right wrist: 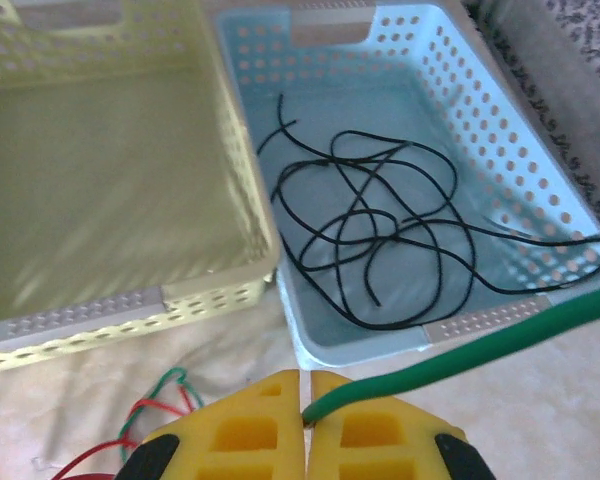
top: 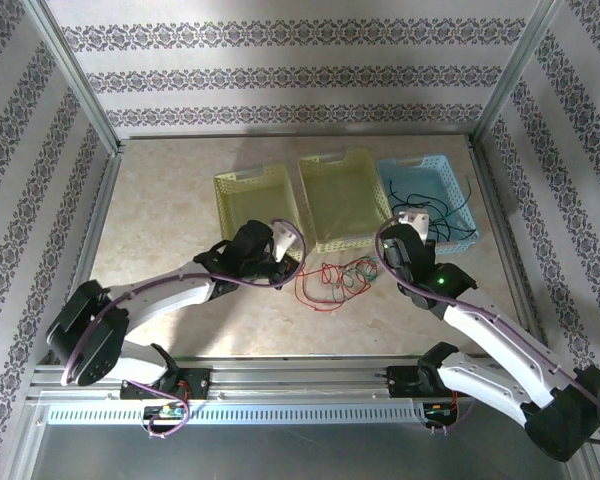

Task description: Untangle the cables

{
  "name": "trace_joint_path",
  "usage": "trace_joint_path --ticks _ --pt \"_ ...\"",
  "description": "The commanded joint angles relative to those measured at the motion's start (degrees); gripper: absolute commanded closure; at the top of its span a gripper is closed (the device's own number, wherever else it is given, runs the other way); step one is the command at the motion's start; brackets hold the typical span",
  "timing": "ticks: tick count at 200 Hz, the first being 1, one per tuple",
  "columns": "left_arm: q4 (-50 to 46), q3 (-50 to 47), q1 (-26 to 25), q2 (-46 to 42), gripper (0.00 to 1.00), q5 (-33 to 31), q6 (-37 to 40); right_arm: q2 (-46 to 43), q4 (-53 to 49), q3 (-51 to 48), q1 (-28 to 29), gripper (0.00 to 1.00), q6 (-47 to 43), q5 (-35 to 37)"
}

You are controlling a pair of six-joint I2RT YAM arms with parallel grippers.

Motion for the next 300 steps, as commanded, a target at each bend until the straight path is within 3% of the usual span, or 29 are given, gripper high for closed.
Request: trace_joint_path --ticks 1,83,131,150,175,215,257,300 --pt "-5.37 -2.87 -0.08 -4.26 1.0 -5.25 2.27 3.1 -5.03 2.61 -1.06 1.0 1.21 6.37" --pt "-10.66 -3.03 2.94 -8.82 1.0 -6.51 4.53 6.78 -9.92 4.28 -3.66 1.0 0.63 14.03" --pt "-10.07 -4.16 3.35 -8.78 1.0 -6.63 3.99 2.0 -10.32 3.27 -13.76 1.0 -3.11 12.72" --pt "-8.14 -4.22 3.35 -7.7 1.0 -5.13 3.14 0.78 -8.97 2.95 -15.08 1.0 -5.55 9.8" --pt "-5.31 -2.96 3.01 -4.77 1.0 -1.76 2.36 5.44 -10.31 4.1 -11.8 1.0 -8.55 8.51" --pt "-2.55 0.56 1.48 -0.91 1.0 0.05 2.34 14.89 -12.87 6.5 0.33 1.0 -7.35 12.26" --pt "-2.47 2.48 0.48 0.87 1.0 0.55 3.35 25.57 -17.33 12.5 5.43 1.0 -8.31 10.1" --pt "-2.43 1.74 0.28 0.51 1.0 -0.31 2.93 28.86 -22.44 16.79 7.42 1.0 -6.69 23.45"
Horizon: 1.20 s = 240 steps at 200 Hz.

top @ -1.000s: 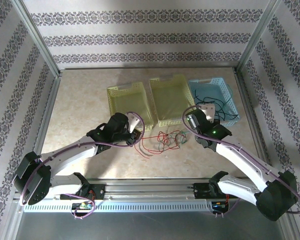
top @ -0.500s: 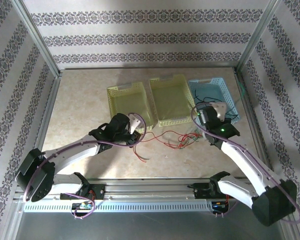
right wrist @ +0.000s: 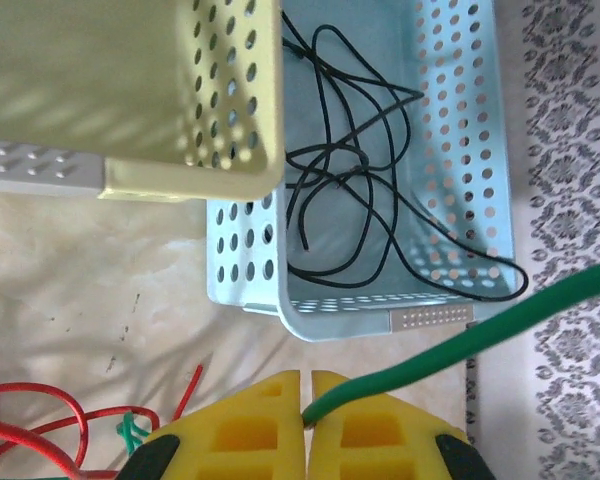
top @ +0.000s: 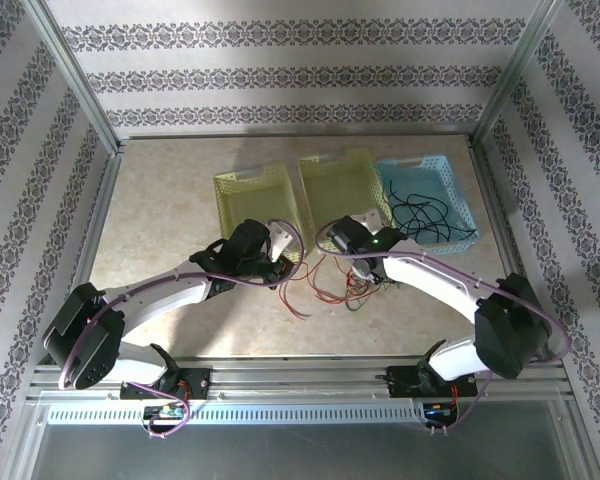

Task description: Untangle the cables

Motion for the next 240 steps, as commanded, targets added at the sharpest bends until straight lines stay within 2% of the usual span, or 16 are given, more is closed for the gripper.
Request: trace_joint_path --ticks 1,23,52,63,73,80,90,101,112,132,169,200,240 --pt "1.14 0.5 -0.79 0.06 1.0 0.07 0.22 -0.59 -5.38 3.03 0.77 1.0 0.78 10.14" --pt "0.67 -0.47 -0.79 -0.84 1.0 -1.25 0.33 -6.3 -2.91 3.69 0.66 1.0 -0.51 15.11" --pt "-0.21 -1.55 -0.79 -2.34 1.0 -2.3 0.5 -12.7 6.8 3.04 1.52 1.0 -12.3 21.11" --pt "-0.63 -1.66 -0.79 -2.62 1.0 -1.59 0.86 -14.11 10.47 2.4 2.12 1.0 -16.46 18.74" --pt "-1.37 -1.53 -0.79 -2.58 1.0 -0.14 1.48 -15.16 11.65 2.02 2.77 1.0 -18.18 13.17" --pt "-1.86 -1.26 -0.78 -2.56 0.89 1.68 2.01 -16.0 12.22 1.58 3.27 1.0 -18.33 8.73" --pt "-2.71 -0.36 -1.09 -2.28 0.65 4.41 2.74 -17.33 12.5 1.03 3.23 1.0 -17.08 1.18" --pt "-3.78 1.23 -1.84 -1.41 0.49 6.18 3.26 -18.32 12.55 0.53 3.11 1.0 -14.88 -4.38" --pt "-5.23 3.41 -3.07 -0.11 0.4 7.3 4.26 -18.69 12.39 0.32 3.06 1.0 -13.39 -7.89" --pt "-4.98 6.88 -5.58 3.39 0.33 7.51 6.16 -18.11 10.96 0.91 2.58 1.0 -11.41 -12.98" --pt "2.63 14.51 -8.7 14.83 0.34 8.85 7.07 -16.41 6.95 3.11 -0.24 1.0 -5.48 -21.3" --pt "9.17 20.67 -9.93 24.27 0.44 12.46 5.09 -18.46 6.87 2.56 -3.79 1.0 -1.77 -28.79" --pt "14.03 24.84 -9.93 31.37 0.58 14.66 2.13 -23.35 6.75 0.63 -9.58 1.0 0.51 -35.67"
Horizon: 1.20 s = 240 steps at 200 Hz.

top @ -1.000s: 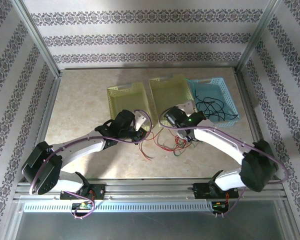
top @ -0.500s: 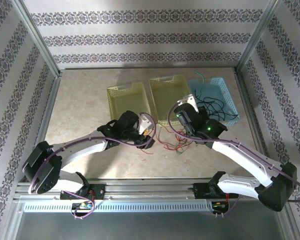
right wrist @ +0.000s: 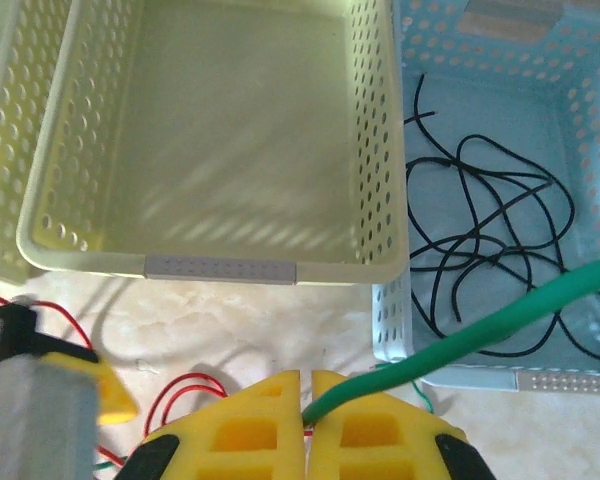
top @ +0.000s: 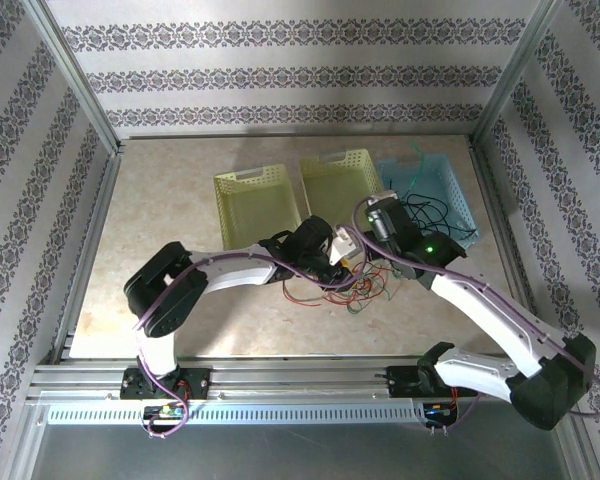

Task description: Untangle the cables

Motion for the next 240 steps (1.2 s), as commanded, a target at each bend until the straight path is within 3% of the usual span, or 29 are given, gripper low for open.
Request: trace_joint_path --ticks 1,28,50,78,108,170,204,240 --pt "6.28 3.03 -0.62 2.46 0.58 2.95 -2.22 -3.5 -0.88 -0.83 -2.75 1.0 3.41 -6.37" --pt "9.87 4.15 -0.62 5.13 0.73 2.67 -4.51 -4.64 -0.97 -1.81 -4.14 1.0 4.04 -8.5" --pt "11.26 5.32 -0.62 6.78 1.0 1.7 -6.31 -4.62 -1.06 -2.19 -4.23 1.0 4.52 -8.77" --pt "12.46 3.16 -0.4 5.07 1.0 -1.97 -6.96 -4.97 -2.41 -1.99 -4.49 1.0 5.33 -4.05" --pt "7.74 -0.13 0.43 1.28 1.0 -5.36 -5.55 -4.99 -7.21 -0.93 -5.75 1.0 6.99 7.76" --pt "-1.18 -15.11 2.67 -10.96 1.0 -7.01 -2.92 -6.81 -10.2 -1.91 -9.5 1.0 8.44 25.19" --pt "-3.82 -21.97 3.59 -16.94 1.0 -8.42 -3.23 -8.8 -8.43 -2.67 -14.26 1.0 6.11 25.0" --pt "-3.84 -24.2 3.68 -18.74 1.0 -9.15 -3.89 -12.46 -4.65 -2.66 -16.18 1.0 4.35 17.42"
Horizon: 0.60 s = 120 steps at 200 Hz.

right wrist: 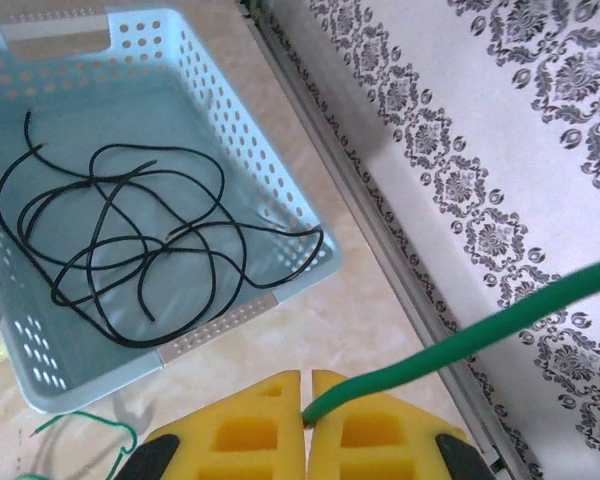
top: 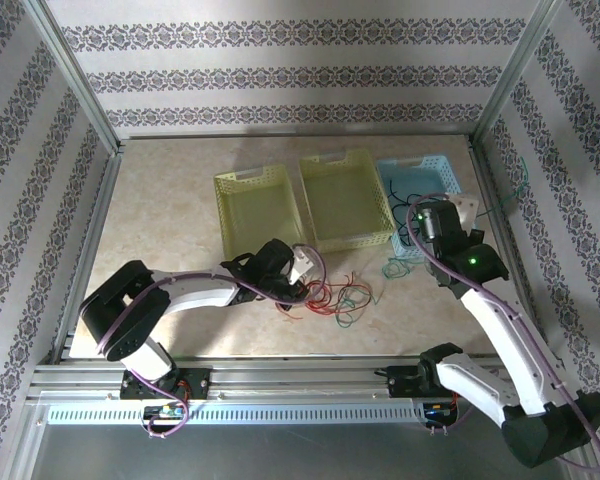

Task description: Untangle the cables

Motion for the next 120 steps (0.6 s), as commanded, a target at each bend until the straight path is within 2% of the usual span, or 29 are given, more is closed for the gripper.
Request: trace_joint_path --ticks 1,16,52,58,71,94,120 --pt "-1.6 -0.47 0.56 -1.81 1.0 -0.92 0.36 -2.74 3.08 -0.35 -0.45 1.0 -1.62 -3.71" --pt "-0.23 0.15 0.56 -2.05 1.0 0.37 -0.27 -4.49 4.47 0.59 -0.45 1.0 -1.02 -8.07" --pt "3.1 4.22 0.56 -4.05 0.65 4.57 -1.24 -4.84 6.05 4.08 -0.53 1.0 5.0 -17.6" --pt "3.24 5.34 0.56 -4.2 0.56 5.01 -1.25 -4.33 6.44 4.47 -0.53 1.0 6.6 -19.76" --pt "4.77 7.31 0.6 -4.47 0.49 5.55 -1.44 -2.96 7.74 4.83 -0.53 1.0 10.3 -25.03" --pt "10.48 9.58 0.73 -3.56 0.42 6.21 -3.2 -0.97 12.51 3.6 -0.53 1.0 17.61 -33.34" --pt "17.13 11.59 1.34 -0.9 0.41 8.04 -6.38 0.85 17.24 1.86 -0.5 1.0 23.62 -40.27"
